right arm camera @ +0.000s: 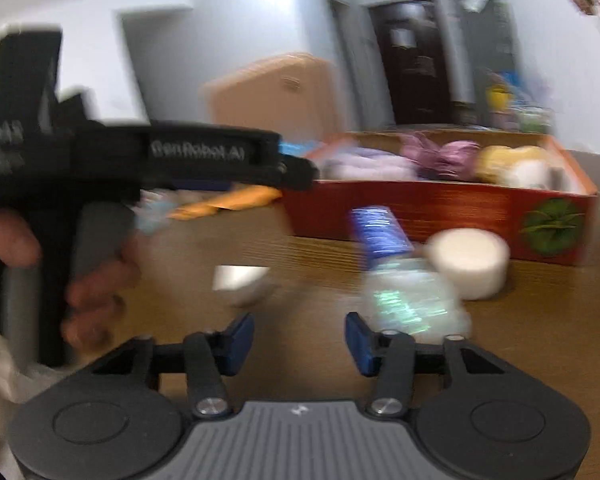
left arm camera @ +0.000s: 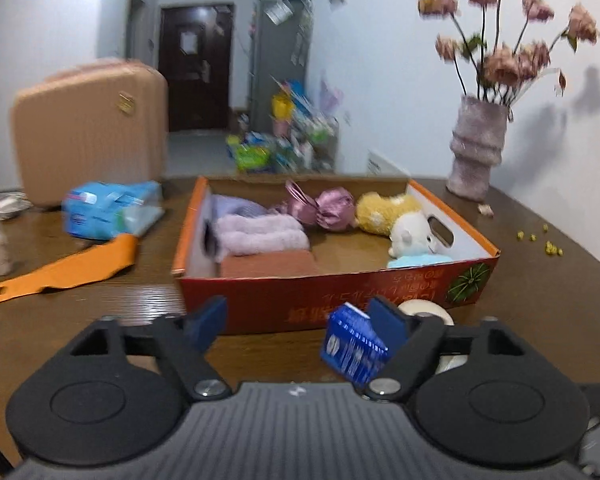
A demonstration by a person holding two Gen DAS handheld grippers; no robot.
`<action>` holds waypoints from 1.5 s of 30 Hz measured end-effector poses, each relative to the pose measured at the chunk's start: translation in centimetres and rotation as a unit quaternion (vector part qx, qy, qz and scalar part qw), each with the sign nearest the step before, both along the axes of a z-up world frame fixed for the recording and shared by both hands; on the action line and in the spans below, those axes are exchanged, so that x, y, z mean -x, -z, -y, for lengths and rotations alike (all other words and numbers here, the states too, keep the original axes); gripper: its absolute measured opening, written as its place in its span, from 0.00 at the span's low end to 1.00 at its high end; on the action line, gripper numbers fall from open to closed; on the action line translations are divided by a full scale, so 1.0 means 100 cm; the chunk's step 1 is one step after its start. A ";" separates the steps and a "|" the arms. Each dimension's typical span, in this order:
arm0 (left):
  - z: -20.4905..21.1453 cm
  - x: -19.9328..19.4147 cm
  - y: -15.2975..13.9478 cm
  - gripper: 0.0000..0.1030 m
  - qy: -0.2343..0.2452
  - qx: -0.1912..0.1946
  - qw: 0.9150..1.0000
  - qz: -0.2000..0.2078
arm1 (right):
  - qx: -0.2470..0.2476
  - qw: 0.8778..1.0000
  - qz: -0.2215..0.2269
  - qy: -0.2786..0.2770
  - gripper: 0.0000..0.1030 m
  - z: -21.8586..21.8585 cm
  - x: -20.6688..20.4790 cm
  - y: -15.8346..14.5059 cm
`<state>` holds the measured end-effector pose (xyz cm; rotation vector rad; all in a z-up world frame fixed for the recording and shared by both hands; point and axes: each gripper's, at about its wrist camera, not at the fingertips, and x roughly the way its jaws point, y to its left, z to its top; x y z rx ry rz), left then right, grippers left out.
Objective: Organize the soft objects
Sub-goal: 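Grasp the blue milk carton with the left gripper, then carry the blue carton into the box and open the left gripper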
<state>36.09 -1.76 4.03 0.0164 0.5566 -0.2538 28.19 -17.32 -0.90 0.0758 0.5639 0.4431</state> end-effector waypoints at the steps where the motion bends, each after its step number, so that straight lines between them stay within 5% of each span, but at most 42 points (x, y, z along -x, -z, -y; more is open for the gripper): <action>1: 0.003 -0.013 0.005 0.69 0.014 0.005 1.000 -0.011 | -0.003 1.000 0.009 0.024 0.47 0.009 -0.001 -0.003; 5: 0.005 -0.045 0.024 0.57 0.039 0.035 0.997 -0.057 | -0.069 0.997 0.006 0.031 0.47 0.032 -0.015 -0.010; 9: -0.007 -0.060 0.038 0.43 0.056 0.104 0.988 -0.104 | -0.048 0.999 -0.012 0.002 0.40 0.010 -0.035 0.005; 11: -0.011 -0.059 0.035 0.26 0.067 0.120 0.985 -0.107 | -0.044 0.999 -0.017 0.001 0.30 0.005 -0.042 0.011; 12: -0.011 -0.055 0.034 0.25 0.064 0.118 0.985 -0.104 | -0.043 0.999 -0.017 -0.003 0.21 0.004 -0.042 0.011; 17: -0.022 -0.009 0.022 0.23 0.057 0.124 0.985 -0.106 | -0.072 0.994 -0.043 -0.075 0.08 0.019 -0.017 0.000; 24: -0.033 0.097 0.019 0.24 0.026 0.154 0.980 -0.122 | -0.132 0.973 -0.118 -0.146 0.07 0.045 0.042 -0.006; 28: -0.035 0.108 0.029 0.30 0.014 0.159 0.975 -0.153 | -0.134 0.980 -0.130 -0.071 0.16 0.055 0.040 0.003; 29: -0.036 0.107 0.031 0.39 -0.003 0.160 0.975 -0.157 | -0.123 0.983 -0.127 -0.040 0.22 0.056 0.037 0.006; 32: -0.043 0.109 0.026 0.42 -0.015 0.157 0.977 -0.141 | -0.073 0.993 -0.090 0.019 0.22 0.053 0.037 0.008; 35: -0.049 0.115 0.022 0.45 0.001 0.160 0.979 -0.124 | -0.113 0.990 -0.088 -0.009 0.22 0.056 0.045 0.005; 42: -0.040 0.105 0.052 0.45 0.021 0.156 0.975 -0.160 | -0.112 0.988 -0.108 -0.014 0.22 0.034 0.041 0.018; 45: -0.038 0.100 0.065 0.32 0.039 0.171 0.970 -0.170 | -0.130 0.984 -0.123 -0.004 0.25 0.030 0.032 0.029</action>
